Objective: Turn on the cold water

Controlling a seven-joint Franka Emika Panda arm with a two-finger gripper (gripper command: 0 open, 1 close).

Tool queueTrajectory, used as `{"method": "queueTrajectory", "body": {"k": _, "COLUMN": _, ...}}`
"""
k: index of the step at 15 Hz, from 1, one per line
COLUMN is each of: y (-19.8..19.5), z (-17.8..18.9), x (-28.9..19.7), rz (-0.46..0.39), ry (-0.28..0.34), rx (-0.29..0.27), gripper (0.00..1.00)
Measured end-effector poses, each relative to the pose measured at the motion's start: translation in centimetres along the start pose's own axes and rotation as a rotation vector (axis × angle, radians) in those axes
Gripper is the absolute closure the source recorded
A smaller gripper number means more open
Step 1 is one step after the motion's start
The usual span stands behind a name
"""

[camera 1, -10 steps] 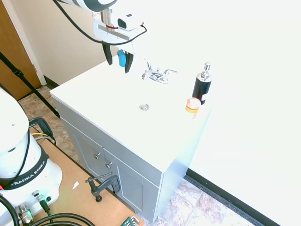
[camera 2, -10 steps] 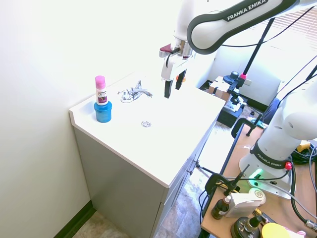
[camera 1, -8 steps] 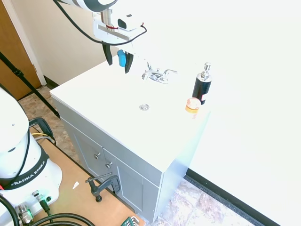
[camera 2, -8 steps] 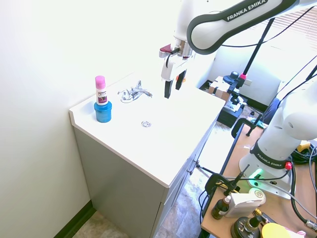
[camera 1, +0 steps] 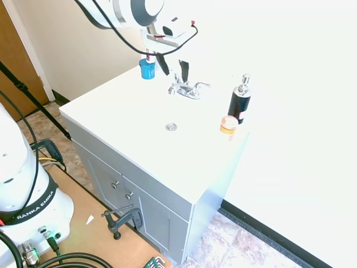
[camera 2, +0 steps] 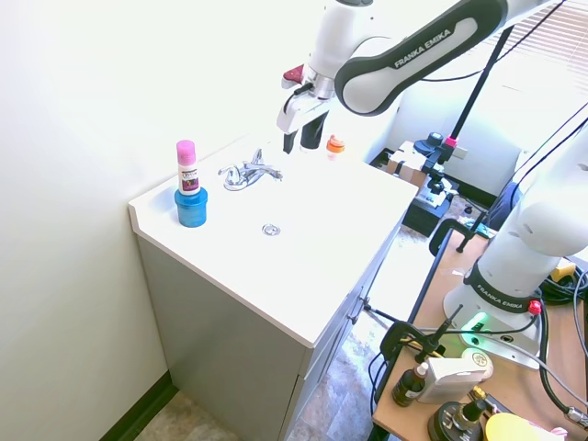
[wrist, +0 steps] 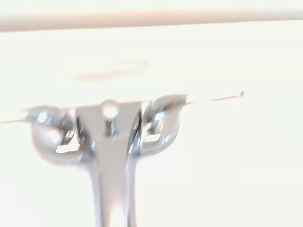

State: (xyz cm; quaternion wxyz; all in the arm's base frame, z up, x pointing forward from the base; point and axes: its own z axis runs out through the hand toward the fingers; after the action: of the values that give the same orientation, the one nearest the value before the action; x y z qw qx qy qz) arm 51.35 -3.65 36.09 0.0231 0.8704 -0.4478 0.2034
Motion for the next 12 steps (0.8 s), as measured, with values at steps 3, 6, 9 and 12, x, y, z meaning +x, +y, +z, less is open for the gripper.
{"method": "queueTrajectory", "body": {"k": 3, "y": -2.5, "z": 2.8, "x": 2.7, "rz": -0.01, "ry": 0.079, "rx": 0.001, "gripper": 0.0}}
{"method": "queueTrajectory", "body": {"k": 6, "y": -4.6, "z": 5.2, "x": 5.0, "rz": -0.023, "ry": 0.114, "rx": -0.007, "gripper": 0.0}}
{"method": "queueTrajectory", "body": {"k": 9, "y": -5.0, "z": 7.2, "x": 6.7, "rz": -0.024, "ry": 0.128, "rx": -0.043, "gripper": 0.0}}
{"method": "queueTrajectory", "body": {"k": 12, "y": -4.3, "z": 8.5, "x": 7.1, "rz": -0.03, "ry": 0.129, "rx": -0.089, "gripper": 0.0}}
